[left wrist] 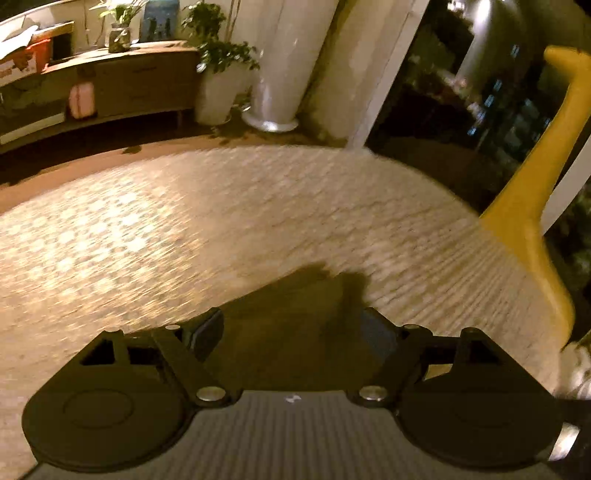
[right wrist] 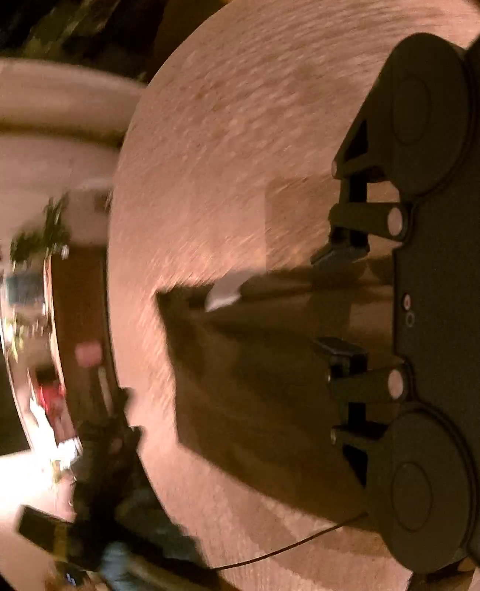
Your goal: Fold clothes
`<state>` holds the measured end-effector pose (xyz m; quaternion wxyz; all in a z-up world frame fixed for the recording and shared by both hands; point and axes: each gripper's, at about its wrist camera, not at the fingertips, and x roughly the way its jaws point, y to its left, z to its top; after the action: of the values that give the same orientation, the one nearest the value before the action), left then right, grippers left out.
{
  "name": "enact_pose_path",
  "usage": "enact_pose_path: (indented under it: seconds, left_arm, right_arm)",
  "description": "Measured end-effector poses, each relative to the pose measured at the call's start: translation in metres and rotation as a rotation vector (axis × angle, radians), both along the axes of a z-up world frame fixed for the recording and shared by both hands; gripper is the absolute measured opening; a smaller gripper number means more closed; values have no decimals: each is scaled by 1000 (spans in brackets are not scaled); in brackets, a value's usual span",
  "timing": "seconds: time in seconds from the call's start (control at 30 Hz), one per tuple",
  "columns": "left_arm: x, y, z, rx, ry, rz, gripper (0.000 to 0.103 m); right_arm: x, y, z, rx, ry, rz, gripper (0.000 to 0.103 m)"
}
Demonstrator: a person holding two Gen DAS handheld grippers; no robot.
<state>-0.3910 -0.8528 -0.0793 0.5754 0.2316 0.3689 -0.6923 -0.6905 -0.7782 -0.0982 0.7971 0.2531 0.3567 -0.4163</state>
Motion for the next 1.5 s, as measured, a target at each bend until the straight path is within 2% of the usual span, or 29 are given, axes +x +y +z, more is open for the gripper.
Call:
enact_pose_path:
  seconds: [0.1,0.23,0.4,0.63,0.77,0.87,0.97,1.07,1.13,1.2,1.37,1.5]
  left_arm:
    - [16,8,-13,7,-43,2,81]
    - [29,10,-26,8,-32,-43,81]
    - [35,7,-43,3,-33,-56,81]
    - [48,3,-71,38,-60,-38,81]
    - [58,6,-86,48,-77,-7,81]
    - [62,12,-93,30,-89,2,81]
    - [61,17,-95,5,-120,14,81]
    - [67,27,-86,-47,-111,101,80]
    - [67,33,-76,-117,-117,121,80]
    - [64,32,-69,-149,-115,91,80]
    - [49,21,-75,-133,-146,16,80]
    - [47,10,-88,-84,-153,20,80]
  right_arm:
    - [23,-31,4,-23,35,32,103]
    - [49,-77,1,-25,68,19,103]
    - [69,-132,-8,55,3,-39,103]
    - [93,-177,-37,165,-40,-114,103]
    - [104,-185,-45,120,0,-155,103]
    - [118,-184,-36,50,23,-123,103]
    - [130,-189,-19,3,3,-88,103]
    - [136,-198,-11,-25,-26,-81,103]
    - [139,-205,-19,-19,-29,-73,103]
    - [143,-213,-36,4,-2,-70,103]
    - [143,-224,-69,68,22,-98,103]
    - [133,-222,-64,90,32,-92,103]
